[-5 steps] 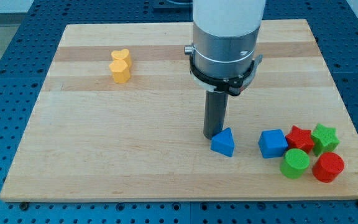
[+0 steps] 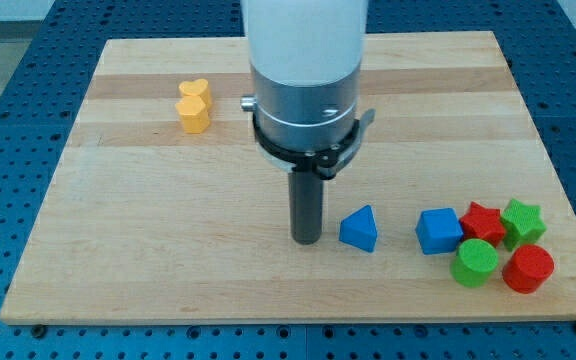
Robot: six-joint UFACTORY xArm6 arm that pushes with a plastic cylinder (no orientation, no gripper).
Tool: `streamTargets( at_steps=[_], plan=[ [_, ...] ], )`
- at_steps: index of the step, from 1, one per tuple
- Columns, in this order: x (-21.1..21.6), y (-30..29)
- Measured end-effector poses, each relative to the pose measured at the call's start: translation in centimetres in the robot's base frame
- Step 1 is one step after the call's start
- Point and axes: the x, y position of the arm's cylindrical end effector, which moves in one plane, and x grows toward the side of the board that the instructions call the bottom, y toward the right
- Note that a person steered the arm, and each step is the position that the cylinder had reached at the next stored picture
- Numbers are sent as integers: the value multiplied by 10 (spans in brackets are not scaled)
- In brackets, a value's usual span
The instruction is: Slide the triangle to the left of the cube
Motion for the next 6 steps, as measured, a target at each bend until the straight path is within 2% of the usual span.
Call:
streamTargets(
  at_steps=[2, 6],
  plan=[
    [-3, 34],
    [-3, 48]
  ],
)
